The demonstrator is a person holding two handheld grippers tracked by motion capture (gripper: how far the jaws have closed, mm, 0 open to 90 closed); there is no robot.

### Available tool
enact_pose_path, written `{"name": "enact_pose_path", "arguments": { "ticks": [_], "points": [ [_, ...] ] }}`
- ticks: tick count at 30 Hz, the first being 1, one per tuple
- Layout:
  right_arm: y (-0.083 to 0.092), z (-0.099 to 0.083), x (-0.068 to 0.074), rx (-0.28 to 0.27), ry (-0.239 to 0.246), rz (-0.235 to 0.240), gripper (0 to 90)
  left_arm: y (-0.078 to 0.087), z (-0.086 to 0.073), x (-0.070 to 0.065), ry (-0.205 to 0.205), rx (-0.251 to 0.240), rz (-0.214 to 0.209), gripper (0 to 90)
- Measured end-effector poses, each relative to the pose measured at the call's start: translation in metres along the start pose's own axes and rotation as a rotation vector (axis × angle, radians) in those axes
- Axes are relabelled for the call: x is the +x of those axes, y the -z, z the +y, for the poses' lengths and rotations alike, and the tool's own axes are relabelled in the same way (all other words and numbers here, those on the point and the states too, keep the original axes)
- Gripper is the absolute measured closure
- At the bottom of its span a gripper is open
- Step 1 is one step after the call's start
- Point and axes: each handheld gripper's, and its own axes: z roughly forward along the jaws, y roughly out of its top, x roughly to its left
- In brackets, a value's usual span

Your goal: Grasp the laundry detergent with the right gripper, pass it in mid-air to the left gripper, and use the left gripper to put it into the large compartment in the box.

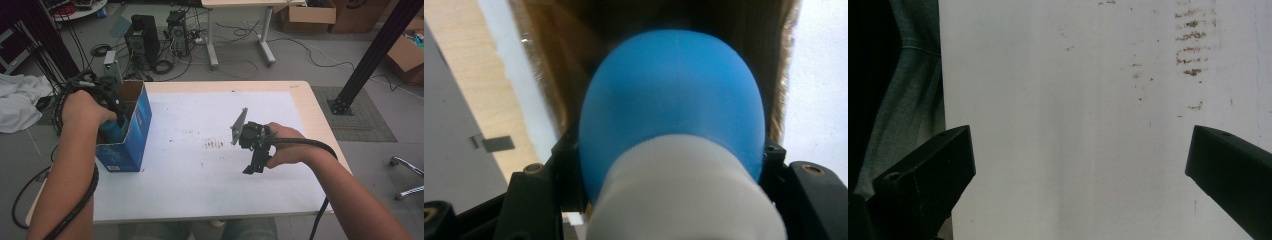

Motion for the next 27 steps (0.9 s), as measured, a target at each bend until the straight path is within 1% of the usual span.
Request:
{"name": "enact_pose_path", "arguments": {
  "ticks": [2,3,4,5,8,9,11,15,16,17,27],
  "points": [
    [-0.001,0.000,0.000,-0.002,-0.001,-0.001,0.0,-0.004,0.001,0.000,0.001,-0.001,-0.001,38.1],
    [-0.001,-0.001,0.000,-0.002,-0.002,0.000,0.0,-0.006,0.001,0.000,-0.005,-0.005,0.006,38.2],
    [-0.001,-0.001,0.000,-0.003,-0.004,0.001,0.0,-0.007,0.001,-0.001,0.001,-0.006,0.005,38.1],
    [-0.001,-0.001,0.000,-0.003,-0.006,0.001,0.0,-0.008,0.001,0.000,-0.003,-0.004,0.011,38.1],
    [-0.002,-0.002,0.000,-0.005,-0.007,0.003,0.0,-0.013,0.002,0.001,0.003,-0.012,0.020,38.1],
    [-0.003,-0.002,0.000,-0.004,-0.006,0.003,0.0,-0.014,0.002,0.001,0.010,-0.009,0.016,38.1],
    [-0.003,-0.003,0.001,-0.008,-0.008,0.004,0.0,-0.018,0.002,0.002,0.013,-0.020,0.012,38.1],
    [-0.002,-0.004,0.001,-0.008,-0.009,0.004,0.0,-0.026,0.002,0.003,0.008,-0.020,0.004,38.1],
    [-0.002,-0.004,0.001,-0.007,-0.009,0.003,0.0,-0.026,0.002,0.003,0.012,-0.037,0.002,38.1],
    [-0.002,-0.004,0.001,-0.008,-0.011,0.003,0.0,-0.026,0.001,0.003,0.012,-0.042,0.002,38.1],
    [-0.005,-0.003,0.000,-0.009,-0.012,0.008,0.0,-0.027,0.001,0.006,0.021,-0.058,-0.010,37.9]
  ]
}}
